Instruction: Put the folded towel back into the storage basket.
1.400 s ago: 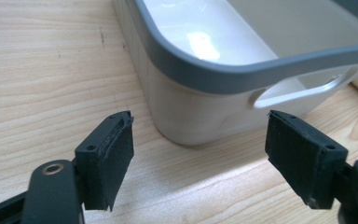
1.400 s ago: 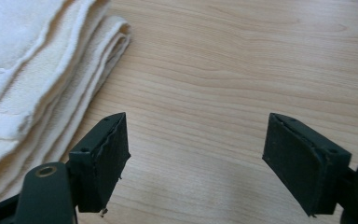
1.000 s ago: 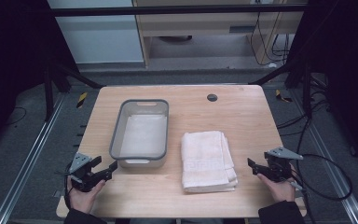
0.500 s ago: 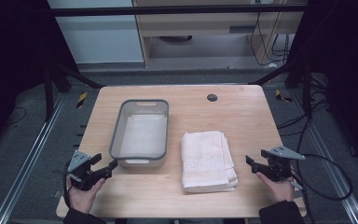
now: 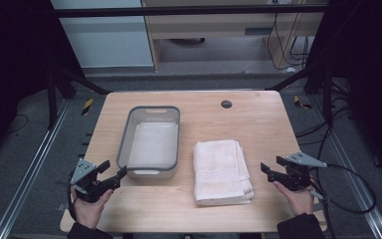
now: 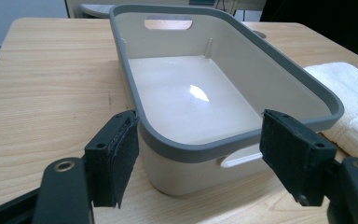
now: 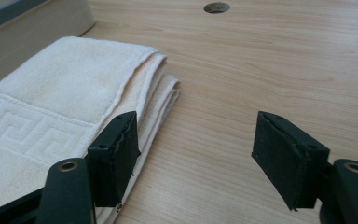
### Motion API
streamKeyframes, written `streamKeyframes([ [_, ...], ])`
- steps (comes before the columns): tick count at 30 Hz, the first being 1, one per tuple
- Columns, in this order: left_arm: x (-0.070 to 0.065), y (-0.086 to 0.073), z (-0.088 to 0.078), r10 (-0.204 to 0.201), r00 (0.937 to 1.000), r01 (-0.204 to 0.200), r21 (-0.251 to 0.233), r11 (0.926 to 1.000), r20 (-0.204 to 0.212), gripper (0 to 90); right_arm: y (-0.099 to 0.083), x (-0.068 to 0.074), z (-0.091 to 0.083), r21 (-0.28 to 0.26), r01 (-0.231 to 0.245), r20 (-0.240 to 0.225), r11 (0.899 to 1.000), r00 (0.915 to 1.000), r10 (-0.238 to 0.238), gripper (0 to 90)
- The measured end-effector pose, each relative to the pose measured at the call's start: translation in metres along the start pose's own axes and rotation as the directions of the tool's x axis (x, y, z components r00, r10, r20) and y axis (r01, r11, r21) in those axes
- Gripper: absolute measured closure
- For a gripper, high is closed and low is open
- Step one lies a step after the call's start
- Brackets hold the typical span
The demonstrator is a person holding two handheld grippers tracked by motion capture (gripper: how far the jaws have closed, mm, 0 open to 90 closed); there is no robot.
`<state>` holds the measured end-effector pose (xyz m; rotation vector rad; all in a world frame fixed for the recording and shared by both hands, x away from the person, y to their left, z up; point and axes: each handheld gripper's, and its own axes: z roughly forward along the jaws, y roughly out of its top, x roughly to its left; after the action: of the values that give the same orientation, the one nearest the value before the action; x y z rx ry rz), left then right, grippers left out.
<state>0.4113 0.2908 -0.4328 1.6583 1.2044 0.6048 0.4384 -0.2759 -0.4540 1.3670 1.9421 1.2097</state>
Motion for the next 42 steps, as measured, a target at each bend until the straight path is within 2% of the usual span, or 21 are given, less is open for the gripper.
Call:
streamKeyframes([
  [5, -0.002, 0.002, 0.003, -0.001, 1.0000, 0.001, 0.011, 0.9999, 0.008, 27.5, 0.006, 0.002, -0.001, -0.011, 0.006, -0.009, 1.000, 0.9999, -0.006, 31.9],
  [9, -0.006, 0.005, 0.006, 0.016, 0.9998, -0.016, 0.014, 0.9998, 0.013, 27.5, 0.010, 0.002, -0.002, -0.017, 0.008, -0.009, 1.000, 0.9999, -0.008, 32.0],
  [15, -0.009, 0.014, 0.007, 0.027, 0.9995, -0.027, 0.001, 0.9996, 0.015, 27.6, 0.019, 0.001, -0.005, -0.029, 0.016, -0.005, 0.999, 0.9998, -0.017, 33.0],
  [24, -0.015, 0.027, 0.012, 0.036, 0.9991, -0.036, -0.010, 0.9993, 0.022, 28.2, 0.033, 0.000, -0.008, -0.055, 0.004, -0.015, 0.999, 0.9999, -0.005, 35.1],
  [42, -0.041, 0.048, 0.030, 0.076, 0.9950, -0.074, -0.020, 0.9970, 0.065, 28.5, 0.054, 0.003, -0.004, -0.073, 0.014, -0.021, 0.997, 0.9996, -0.016, 34.2],
])
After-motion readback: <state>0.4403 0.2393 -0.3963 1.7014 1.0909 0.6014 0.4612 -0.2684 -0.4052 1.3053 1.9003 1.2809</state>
